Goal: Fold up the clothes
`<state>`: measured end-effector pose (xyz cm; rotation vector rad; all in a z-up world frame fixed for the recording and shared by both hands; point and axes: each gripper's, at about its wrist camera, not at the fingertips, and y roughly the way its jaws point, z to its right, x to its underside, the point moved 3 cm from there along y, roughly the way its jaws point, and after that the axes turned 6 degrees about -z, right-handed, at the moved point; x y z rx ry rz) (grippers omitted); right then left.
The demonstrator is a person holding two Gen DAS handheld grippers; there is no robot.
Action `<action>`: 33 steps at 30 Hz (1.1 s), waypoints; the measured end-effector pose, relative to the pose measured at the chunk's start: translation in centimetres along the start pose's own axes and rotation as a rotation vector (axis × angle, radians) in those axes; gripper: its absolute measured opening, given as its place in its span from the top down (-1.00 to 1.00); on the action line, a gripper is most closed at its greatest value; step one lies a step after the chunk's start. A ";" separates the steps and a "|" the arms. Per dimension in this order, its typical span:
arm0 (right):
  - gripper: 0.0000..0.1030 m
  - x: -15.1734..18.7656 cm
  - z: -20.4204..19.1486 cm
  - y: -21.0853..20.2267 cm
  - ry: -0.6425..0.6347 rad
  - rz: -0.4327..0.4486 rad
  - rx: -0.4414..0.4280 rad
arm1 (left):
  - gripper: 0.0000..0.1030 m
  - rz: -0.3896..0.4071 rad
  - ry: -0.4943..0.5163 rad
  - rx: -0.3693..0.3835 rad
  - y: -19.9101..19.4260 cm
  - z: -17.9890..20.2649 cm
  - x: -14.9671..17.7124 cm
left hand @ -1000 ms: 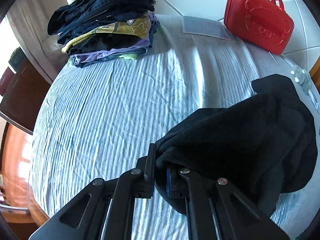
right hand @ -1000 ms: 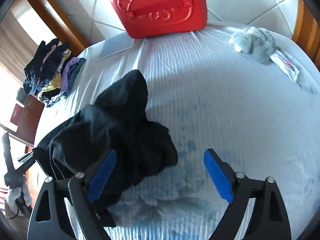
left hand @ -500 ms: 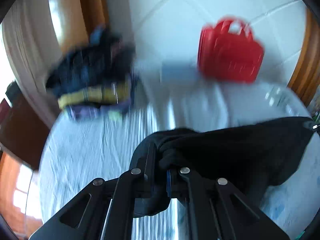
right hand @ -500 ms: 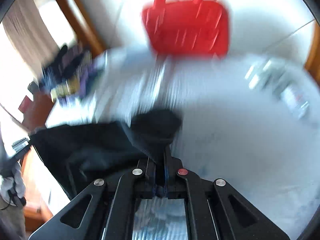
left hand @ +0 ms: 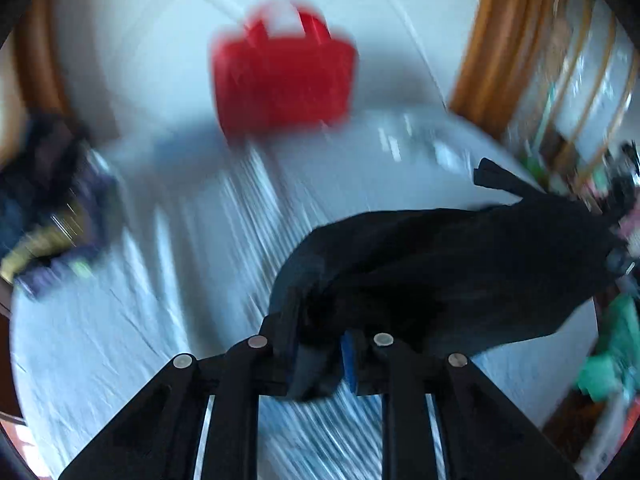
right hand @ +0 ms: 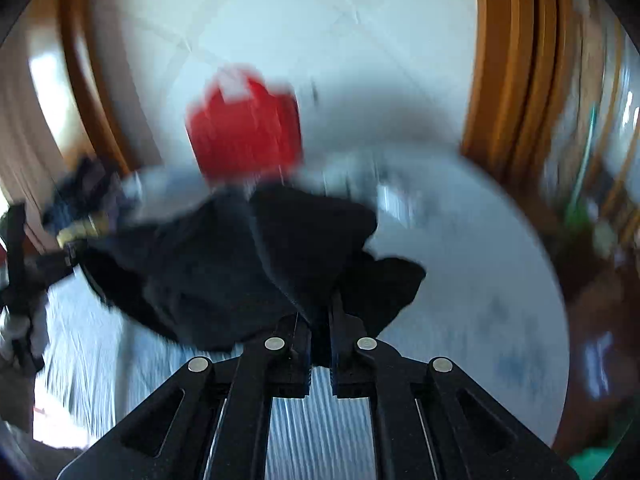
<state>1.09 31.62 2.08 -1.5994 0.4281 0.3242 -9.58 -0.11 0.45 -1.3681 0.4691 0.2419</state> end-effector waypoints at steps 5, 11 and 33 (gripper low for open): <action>0.51 7.3 3.0 7.5 0.093 -0.299 0.002 | 0.65 -0.085 -0.030 -0.001 2.0 -0.5 2.6; -0.52 3.6 3.0 6.0 0.033 -0.181 -0.009 | 0.23 -0.149 -0.076 -0.017 3.8 -1.7 4.9; 0.48 -1.9 -2.6 19.6 -0.141 -0.265 0.067 | 0.38 -0.223 -0.054 -0.040 12.9 0.3 5.7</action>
